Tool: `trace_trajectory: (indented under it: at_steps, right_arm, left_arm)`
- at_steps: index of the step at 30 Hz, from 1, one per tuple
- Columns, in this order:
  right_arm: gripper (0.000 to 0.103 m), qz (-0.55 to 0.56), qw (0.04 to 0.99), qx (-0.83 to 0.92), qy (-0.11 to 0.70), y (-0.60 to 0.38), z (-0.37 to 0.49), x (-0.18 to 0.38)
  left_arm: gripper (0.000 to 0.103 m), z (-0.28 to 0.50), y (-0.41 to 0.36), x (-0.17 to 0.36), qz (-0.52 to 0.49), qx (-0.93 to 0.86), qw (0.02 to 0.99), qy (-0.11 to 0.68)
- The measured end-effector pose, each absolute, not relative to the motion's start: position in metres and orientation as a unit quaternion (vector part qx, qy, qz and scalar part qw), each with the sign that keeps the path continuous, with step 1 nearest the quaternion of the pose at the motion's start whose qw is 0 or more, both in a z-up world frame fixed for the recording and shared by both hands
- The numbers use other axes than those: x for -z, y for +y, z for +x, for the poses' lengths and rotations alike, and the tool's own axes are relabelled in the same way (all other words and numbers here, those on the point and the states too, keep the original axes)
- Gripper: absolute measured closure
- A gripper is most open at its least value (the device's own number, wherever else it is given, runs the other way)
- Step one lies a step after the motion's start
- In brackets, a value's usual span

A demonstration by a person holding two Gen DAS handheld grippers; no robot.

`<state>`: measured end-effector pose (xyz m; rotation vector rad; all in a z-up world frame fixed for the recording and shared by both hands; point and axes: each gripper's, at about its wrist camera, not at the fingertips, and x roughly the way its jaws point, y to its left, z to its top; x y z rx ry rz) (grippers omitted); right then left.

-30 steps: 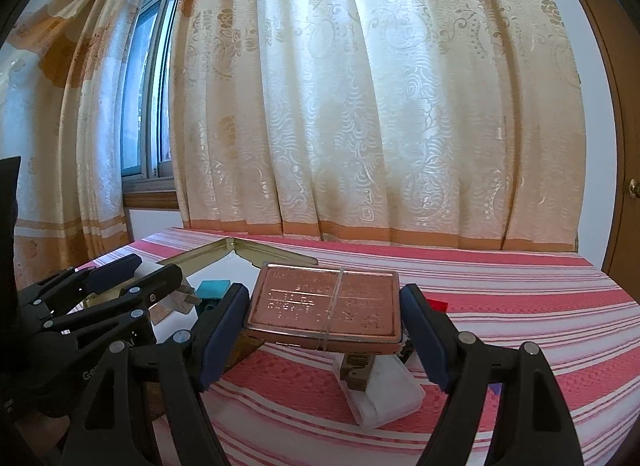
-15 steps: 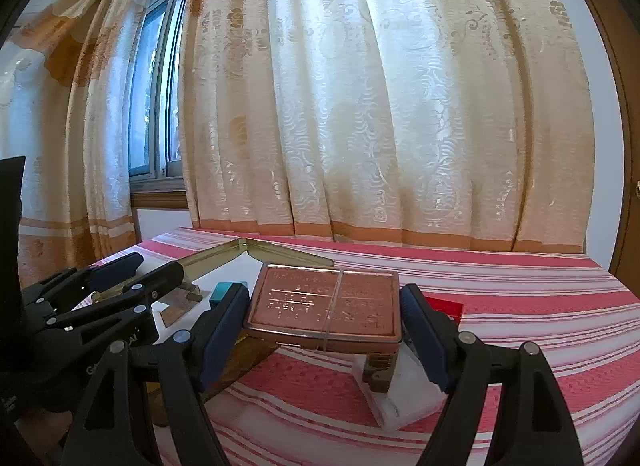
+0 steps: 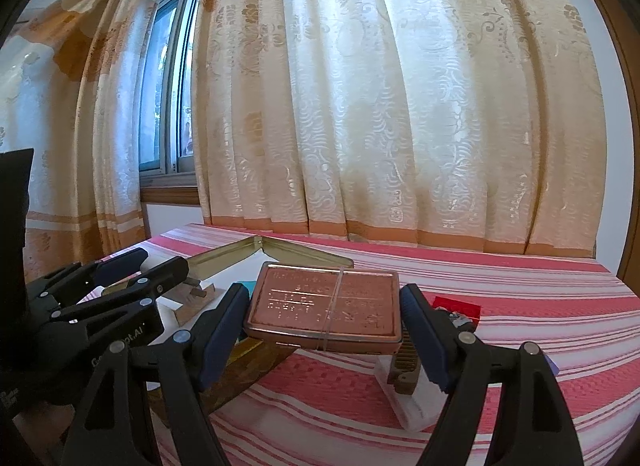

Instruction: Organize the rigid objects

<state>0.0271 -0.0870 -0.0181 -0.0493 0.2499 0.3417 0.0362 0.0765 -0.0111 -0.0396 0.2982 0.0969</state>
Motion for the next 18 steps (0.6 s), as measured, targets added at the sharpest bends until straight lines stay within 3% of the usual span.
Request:
trace_trajectory:
  at_steps: [18]
  right_arm:
    - [0.024,-0.032,0.973,-0.192,0.124,-0.066,0.028,0.019]
  left_arm:
    - [0.057,0.033,0.094,0.011,-0.019,-0.067,0.986,0.15]
